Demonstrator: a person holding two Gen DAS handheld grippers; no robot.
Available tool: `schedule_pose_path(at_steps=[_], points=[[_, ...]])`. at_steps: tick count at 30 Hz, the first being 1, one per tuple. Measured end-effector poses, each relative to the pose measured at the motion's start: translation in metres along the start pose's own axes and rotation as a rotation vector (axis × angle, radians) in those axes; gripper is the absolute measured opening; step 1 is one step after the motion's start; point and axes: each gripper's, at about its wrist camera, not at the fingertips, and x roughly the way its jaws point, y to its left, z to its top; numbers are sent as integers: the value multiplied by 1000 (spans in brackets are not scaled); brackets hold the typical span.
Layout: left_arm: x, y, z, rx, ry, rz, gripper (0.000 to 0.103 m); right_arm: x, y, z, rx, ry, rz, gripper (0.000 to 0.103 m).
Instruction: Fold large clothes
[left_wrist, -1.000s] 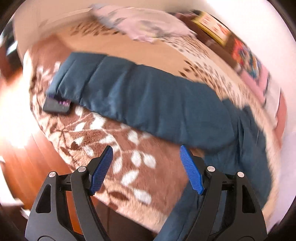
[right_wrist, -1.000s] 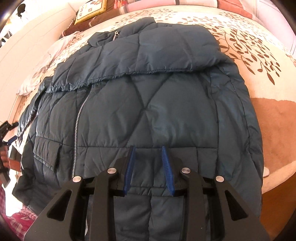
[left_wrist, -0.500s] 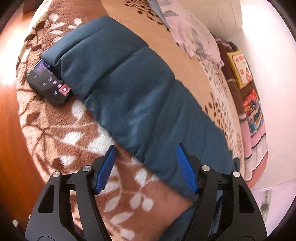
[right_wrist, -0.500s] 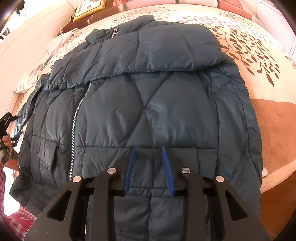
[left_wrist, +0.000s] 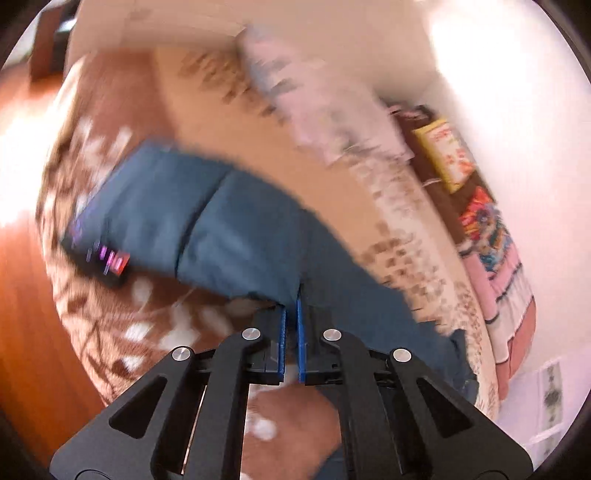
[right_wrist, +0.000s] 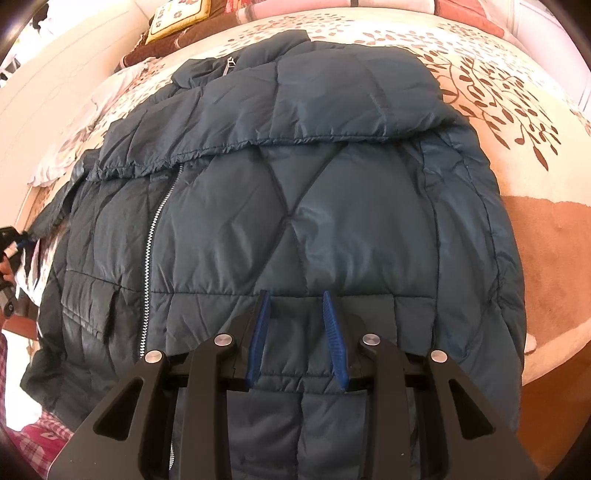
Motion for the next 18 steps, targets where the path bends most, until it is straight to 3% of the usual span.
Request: schedule_pose_path(at_steps=[5,9,14,18], points=[[-48,-82,11,238,-113,-115,3,-6,-6,-3,21,-17,32,33],[-83,-148,-9,422,-137,-247,3,-13,-10,-5,32,-38,57,33],[-101,-218,-56,594,-67,-391,3,-22,-14,-8,37,-68,81,33],[-92,-258,-105,705,33,-442,3,-29,-21,-12,54,-87,96,33]])
